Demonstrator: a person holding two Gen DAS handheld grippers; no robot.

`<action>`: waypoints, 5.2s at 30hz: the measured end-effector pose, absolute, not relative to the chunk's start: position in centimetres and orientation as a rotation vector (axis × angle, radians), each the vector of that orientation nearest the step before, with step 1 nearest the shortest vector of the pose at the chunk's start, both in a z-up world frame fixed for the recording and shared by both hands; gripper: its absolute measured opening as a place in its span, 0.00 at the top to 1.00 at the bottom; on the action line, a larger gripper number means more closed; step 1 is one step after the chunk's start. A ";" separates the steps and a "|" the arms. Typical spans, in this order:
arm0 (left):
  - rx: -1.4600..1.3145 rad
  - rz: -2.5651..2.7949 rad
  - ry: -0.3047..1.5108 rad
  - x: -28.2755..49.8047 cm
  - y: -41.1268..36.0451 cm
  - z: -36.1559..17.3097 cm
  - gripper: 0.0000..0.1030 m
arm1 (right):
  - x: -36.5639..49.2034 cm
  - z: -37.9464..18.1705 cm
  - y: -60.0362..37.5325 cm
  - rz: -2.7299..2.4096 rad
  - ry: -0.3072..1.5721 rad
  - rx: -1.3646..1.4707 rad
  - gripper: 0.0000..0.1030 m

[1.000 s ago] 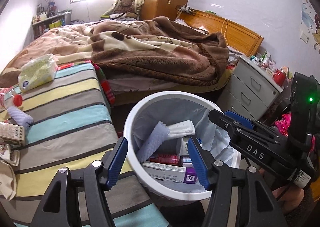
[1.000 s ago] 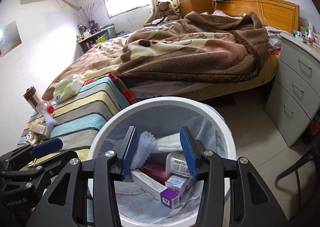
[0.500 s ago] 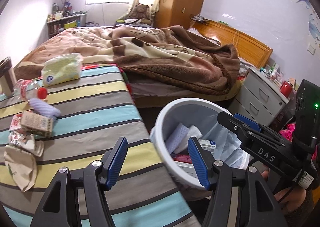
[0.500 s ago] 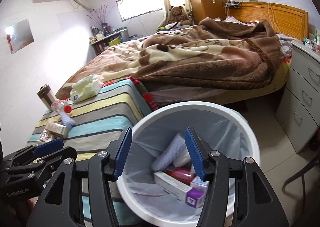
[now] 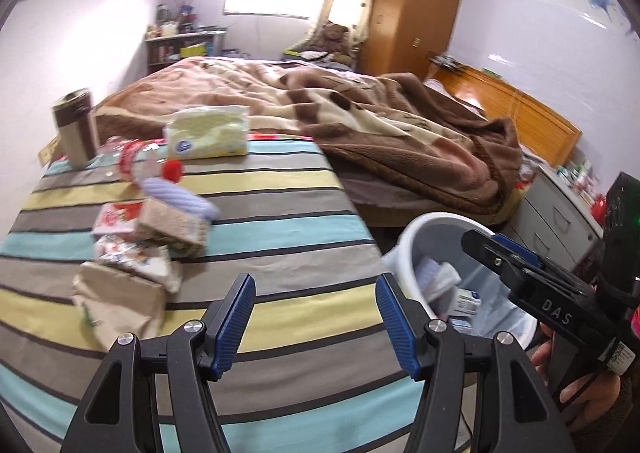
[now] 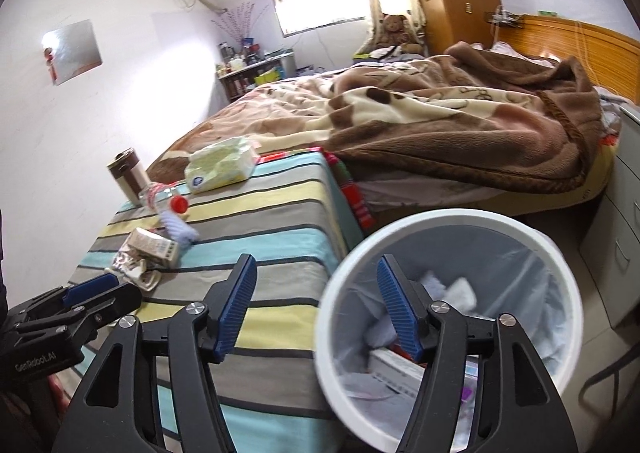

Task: Collect trash
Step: 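Move both open tools back from the bin over the bed, then grasp the beige cloth bag with the left tool while the right tool grasps the white-green paper box, then carry the cloth bag and paper box over the bin and open both tools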

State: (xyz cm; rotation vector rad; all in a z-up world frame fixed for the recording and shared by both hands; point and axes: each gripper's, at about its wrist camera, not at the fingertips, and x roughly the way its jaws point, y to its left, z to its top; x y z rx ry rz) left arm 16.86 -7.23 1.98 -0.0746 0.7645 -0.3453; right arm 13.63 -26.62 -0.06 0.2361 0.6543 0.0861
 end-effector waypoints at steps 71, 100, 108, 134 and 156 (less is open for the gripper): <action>-0.243 0.088 0.972 21.4 15.6 -6.0 0.39 | 26.4 -4.9 -9.0 0.463 0.903 -0.046 0.54; -0.442 -0.012 0.982 23.1 12.4 -6.0 0.31 | 23.5 -3.6 -12.4 0.450 0.846 0.077 0.68; -0.376 -0.028 0.975 22.8 10.3 -5.9 0.43 | 22.6 -3.6 -13.2 0.440 0.843 0.097 0.68; -0.206 -0.161 0.838 18.5 3.8 0.0 0.63 | 17.4 -0.3 -17.5 0.359 0.741 0.167 0.68; -0.062 -0.425 0.749 17.1 -9.9 4.1 0.63 | 11.9 1.6 -28.0 0.092 0.647 0.244 0.68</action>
